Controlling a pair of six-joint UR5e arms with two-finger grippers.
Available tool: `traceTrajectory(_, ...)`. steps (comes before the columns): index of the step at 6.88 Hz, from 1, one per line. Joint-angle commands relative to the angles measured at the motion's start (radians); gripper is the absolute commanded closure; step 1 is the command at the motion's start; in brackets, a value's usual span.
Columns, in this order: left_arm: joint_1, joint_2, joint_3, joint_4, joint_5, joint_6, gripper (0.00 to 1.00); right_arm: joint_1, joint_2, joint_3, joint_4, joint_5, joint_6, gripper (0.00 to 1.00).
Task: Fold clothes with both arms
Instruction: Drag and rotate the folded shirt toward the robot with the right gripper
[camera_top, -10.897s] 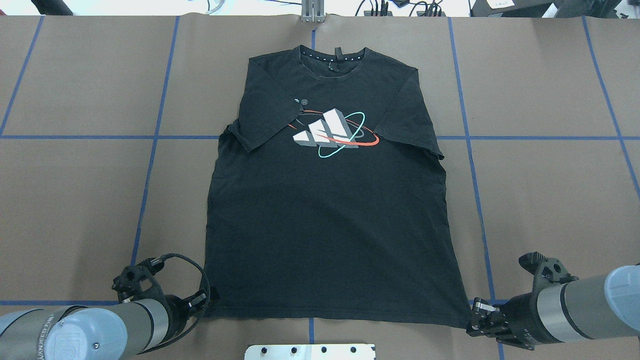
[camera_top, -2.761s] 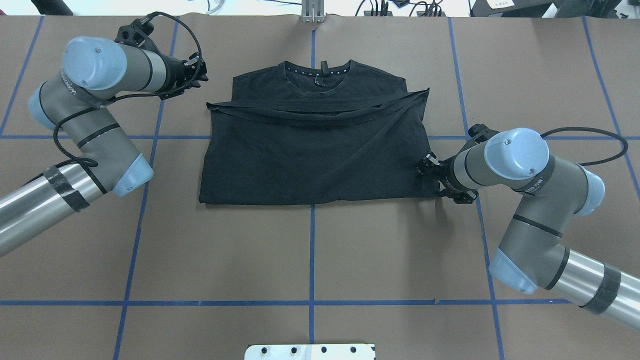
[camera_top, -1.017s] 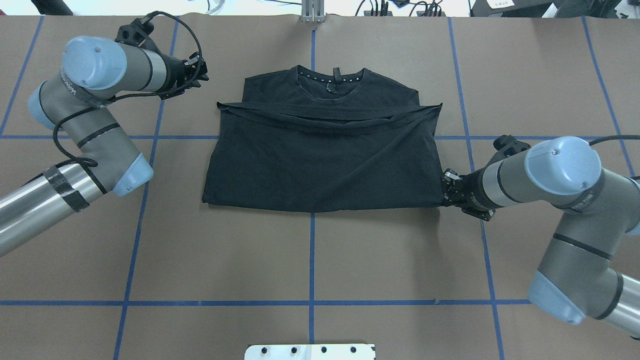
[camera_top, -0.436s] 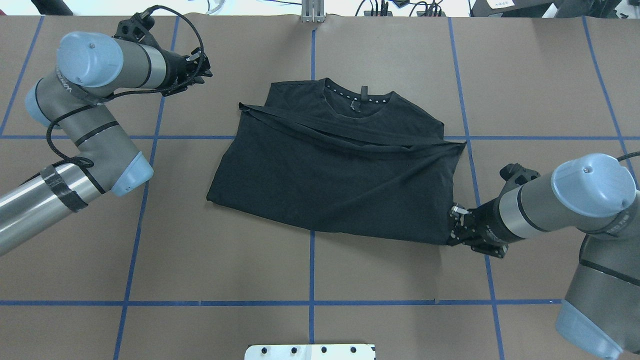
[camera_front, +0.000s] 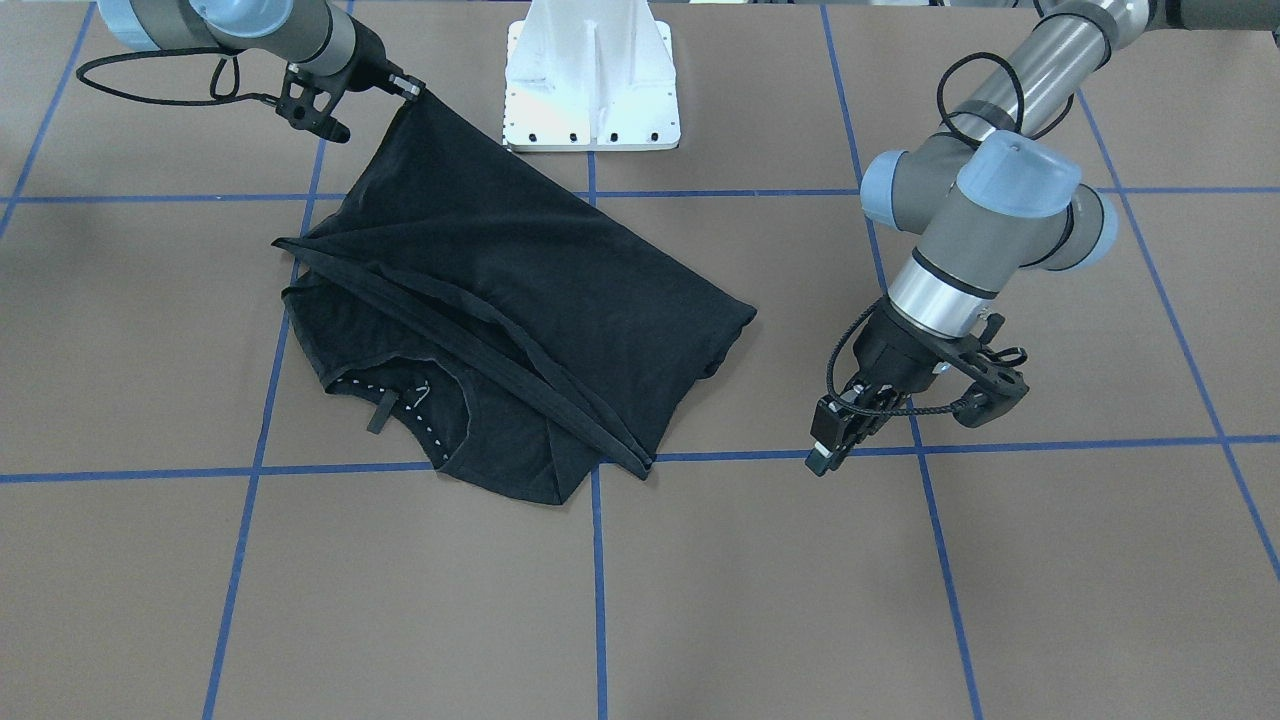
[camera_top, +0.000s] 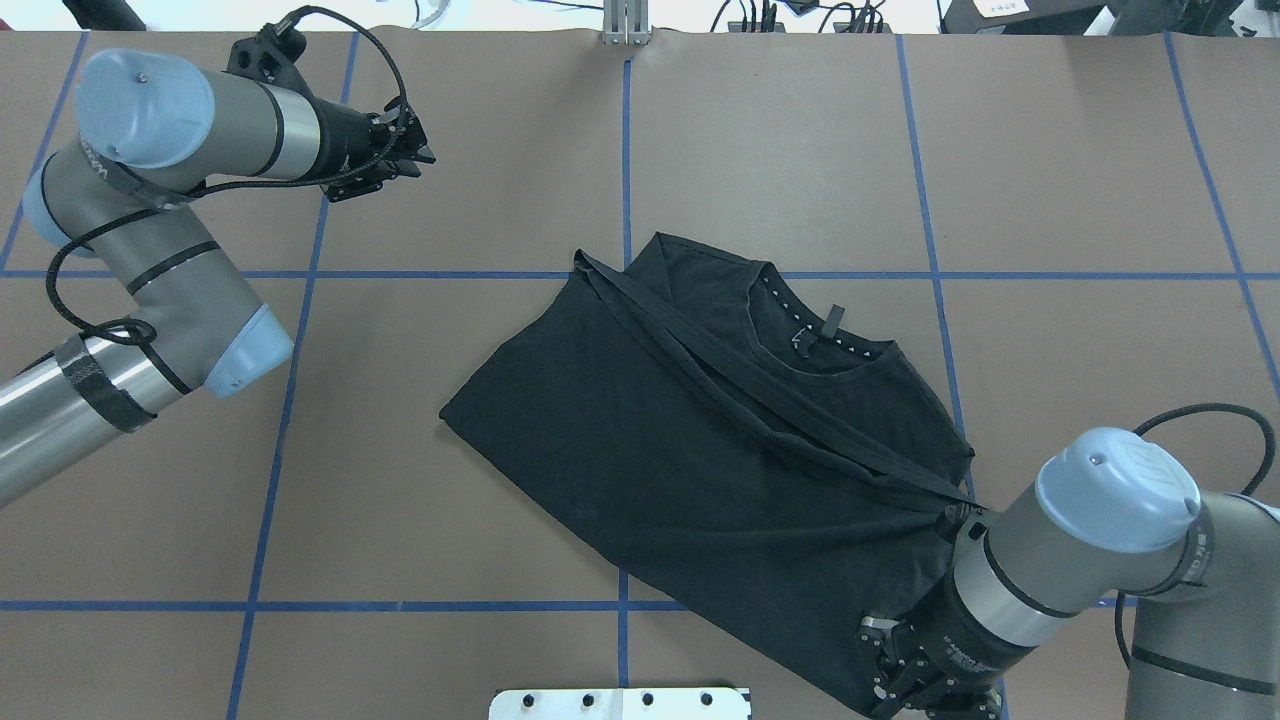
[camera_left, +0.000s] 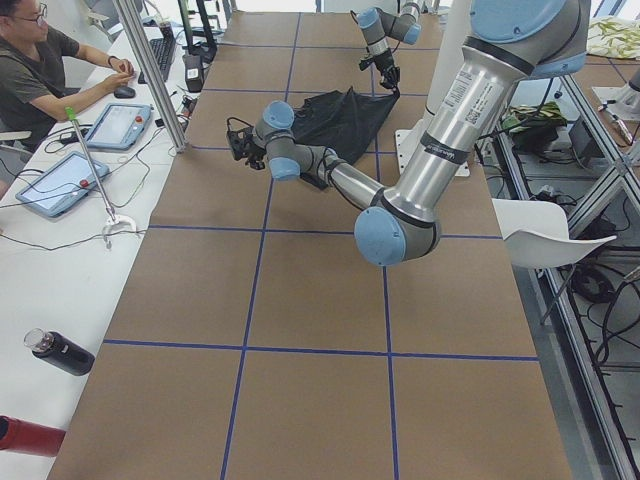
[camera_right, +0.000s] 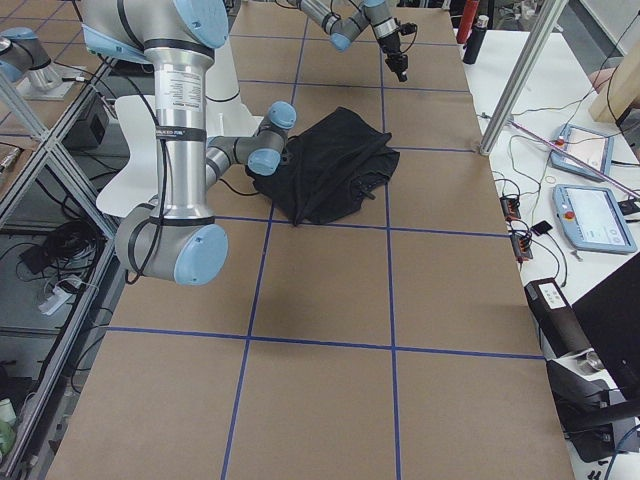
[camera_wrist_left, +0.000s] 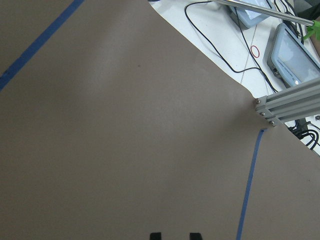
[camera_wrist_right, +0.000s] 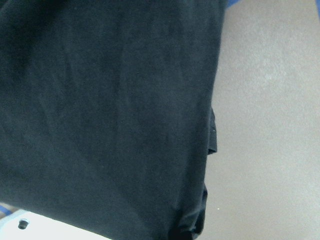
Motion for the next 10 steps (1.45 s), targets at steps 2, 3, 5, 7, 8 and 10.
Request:
traceTrajectory(2,0.018,0.086,-0.126,-0.002,-0.093,-0.102,0.69,-0.005,0.006,-0.002,0.003,-0.001,0.004,0.0)
traceTrajectory(3,0.062,0.121,-0.177,-0.001,-0.091,-0.144,0.68,0.069,0.012,-0.012,0.003,-0.003,0.003,0.0)
traceTrajectory(5,0.137,0.236,-0.276,-0.002,-0.091,-0.182,0.64,0.276,0.113,-0.092,-0.006,-0.006,-0.013,0.0)
traceTrajectory(7,0.235,0.283,-0.288,-0.002,-0.075,-0.25,0.5,0.431,0.26,-0.245,-0.009,-0.007,-0.104,0.0)
traceTrajectory(8,0.272,0.284,-0.28,-0.002,-0.041,-0.252,0.45,0.481,0.291,-0.29,-0.009,-0.023,-0.184,0.0)
traceTrajectory(10,0.295,0.265,-0.245,-0.002,-0.022,-0.252,0.45,0.492,0.299,-0.321,-0.009,-0.076,-0.24,0.0)
